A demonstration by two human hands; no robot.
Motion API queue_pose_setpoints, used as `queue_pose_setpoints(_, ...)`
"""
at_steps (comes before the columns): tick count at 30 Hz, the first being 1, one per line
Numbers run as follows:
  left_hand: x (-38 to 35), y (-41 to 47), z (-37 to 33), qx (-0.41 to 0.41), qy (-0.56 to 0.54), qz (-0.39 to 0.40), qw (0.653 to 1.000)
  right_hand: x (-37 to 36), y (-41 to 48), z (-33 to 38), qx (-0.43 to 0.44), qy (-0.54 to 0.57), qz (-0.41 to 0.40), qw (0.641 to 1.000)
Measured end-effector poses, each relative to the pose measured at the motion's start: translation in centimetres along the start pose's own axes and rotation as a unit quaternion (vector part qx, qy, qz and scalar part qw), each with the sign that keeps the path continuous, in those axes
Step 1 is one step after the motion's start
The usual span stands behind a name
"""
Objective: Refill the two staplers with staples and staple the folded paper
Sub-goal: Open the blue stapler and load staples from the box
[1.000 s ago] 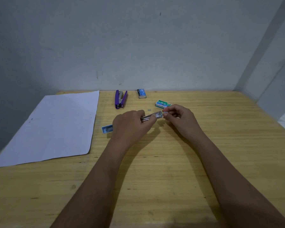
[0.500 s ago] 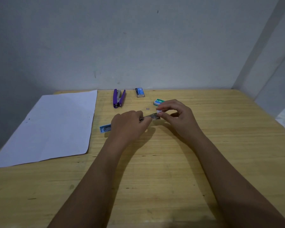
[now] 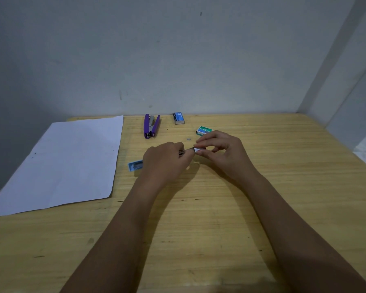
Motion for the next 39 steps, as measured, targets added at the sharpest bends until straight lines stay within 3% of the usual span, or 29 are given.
queue_pose_setpoints(7, 0.1, 0.0, 0.0, 0.004, 0.003, -0.001, 1.000, -0.1, 0.0, 0.1, -0.011, -0.045, 0.008, 0.999)
queue_pose_setpoints(12, 0.4, 0.0, 0.0, -0.006, -0.025, -0.003, 1.000, 0.2, -1.1, -2.8, -0.174, 0.104, -0.002, 0.979)
queue_pose_setpoints(16, 0.8, -0.2, -0.5, -0.023, -0.033, -0.013, 0.999, -0.8, -1.6, -3.2, -0.218, 0.164, 0.024, 0.962)
queue_pose_setpoints(20, 1.5, -0.4, -1.3, -0.049, -0.037, -0.050, 0.997, 0.3, -1.2, -3.3, -0.222, 0.186, -0.049, 0.956)
queue_pose_setpoints(23, 3.5, -0.7, -1.5, -0.084, -0.048, -0.140, 0.985, 1.6, -1.4, -4.3, -0.245, 0.226, -0.120, 0.935)
queue_pose_setpoints(25, 4.8, -0.5, -0.4, -0.073, -0.109, -0.173, 0.976, 2.5, -1.8, -5.0, -0.260, 0.254, -0.162, 0.917)
queue_pose_setpoints(27, 4.6, 0.0, 1.0, -0.038, -0.248, -0.122, 0.960, 3.2, -2.2, -5.5, -0.274, 0.280, -0.199, 0.898)
queue_pose_setpoints(30, 3.8, 0.5, 1.7, -0.008, -0.419, -0.050, 0.907, 3.6, -2.7, -6.0, -0.296, 0.306, -0.230, 0.875)
queue_pose_setpoints(34, 3.9, 0.5, 1.6, -0.010, -0.497, -0.047, 0.866, 3.6, -3.0, -6.3, -0.311, 0.320, -0.252, 0.859)
queue_pose_setpoints(39, 3.1, 0.7, 1.9, 0.007, -0.541, -0.036, 0.840, 5.2, -2.9, -5.5, -0.259, 0.274, -0.298, 0.877)
Point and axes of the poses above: each hand's wrist, its own y-axis towards the middle knuckle, its own x-axis out of the back of the hand, z = x × y, the point moved 10 cm from there along y, towards the middle knuckle, and after that the axes turned 9 degrees about x, right-handed, at the moved point
